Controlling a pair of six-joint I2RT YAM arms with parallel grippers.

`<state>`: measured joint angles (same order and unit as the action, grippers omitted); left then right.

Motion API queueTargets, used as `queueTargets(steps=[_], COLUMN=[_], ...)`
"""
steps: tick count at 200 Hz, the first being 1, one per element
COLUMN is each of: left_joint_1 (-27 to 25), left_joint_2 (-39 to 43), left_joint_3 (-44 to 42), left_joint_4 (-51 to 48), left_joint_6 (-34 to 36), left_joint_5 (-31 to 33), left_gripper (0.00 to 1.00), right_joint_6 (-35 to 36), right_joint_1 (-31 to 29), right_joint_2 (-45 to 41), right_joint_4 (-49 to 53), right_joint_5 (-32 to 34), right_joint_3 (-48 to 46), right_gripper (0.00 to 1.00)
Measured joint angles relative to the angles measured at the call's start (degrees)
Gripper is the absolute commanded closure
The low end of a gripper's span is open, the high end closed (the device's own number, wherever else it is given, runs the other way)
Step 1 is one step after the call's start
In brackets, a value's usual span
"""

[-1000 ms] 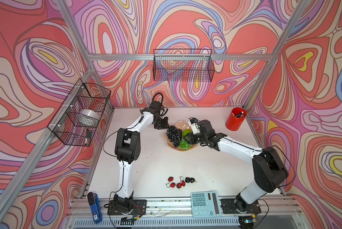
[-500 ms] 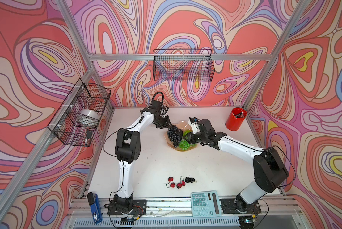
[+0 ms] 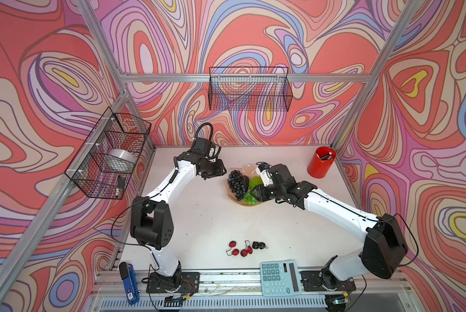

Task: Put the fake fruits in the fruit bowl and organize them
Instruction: 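Withdraw the left gripper from the bowl while the right gripper moves to the dark cherries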

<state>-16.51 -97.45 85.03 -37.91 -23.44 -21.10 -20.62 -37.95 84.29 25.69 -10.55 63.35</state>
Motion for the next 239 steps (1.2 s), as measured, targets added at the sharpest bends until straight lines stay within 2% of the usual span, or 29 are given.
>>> queueTargets(steps=[48,86,150,225,239], left_joint_1=[-0.7,-1.0,-1.1,-1.1,-1.1], left_joint_2=[12.7,15.6,15.1,13.4,13.3], left_joint_3=[-16.9,-20.4,-21.0,-21.0,-21.0], left_joint_4=[1.8,2.2,4.4,4.8,4.8], left_joint_6=[-4.3,-6.9,-9.0,-9.8,-9.8], left_joint_5=[1.6,2.1,1.6,0.7,0.6], left_gripper=[0.57,0.57,0.57,0.57,0.57], right_joint_6=[-9.3,-16.9,-20.4,-20.0,-19.9], right_joint_1=[-9.4,-13.8,-16.3,-16.9,-16.9], right_joint_2=[-8.6,-13.4,-12.2,-6.9,-6.9], right_joint_4=[11.3,16.0,14.0,8.3,8.0], right_joint_5=[4.4,5.8,3.6,0.8,0.6], right_joint_3=[-8.9,-15.6,-21.0,-22.7,-23.0], right_gripper=[0.43,0.40,0.49,0.63,0.68])
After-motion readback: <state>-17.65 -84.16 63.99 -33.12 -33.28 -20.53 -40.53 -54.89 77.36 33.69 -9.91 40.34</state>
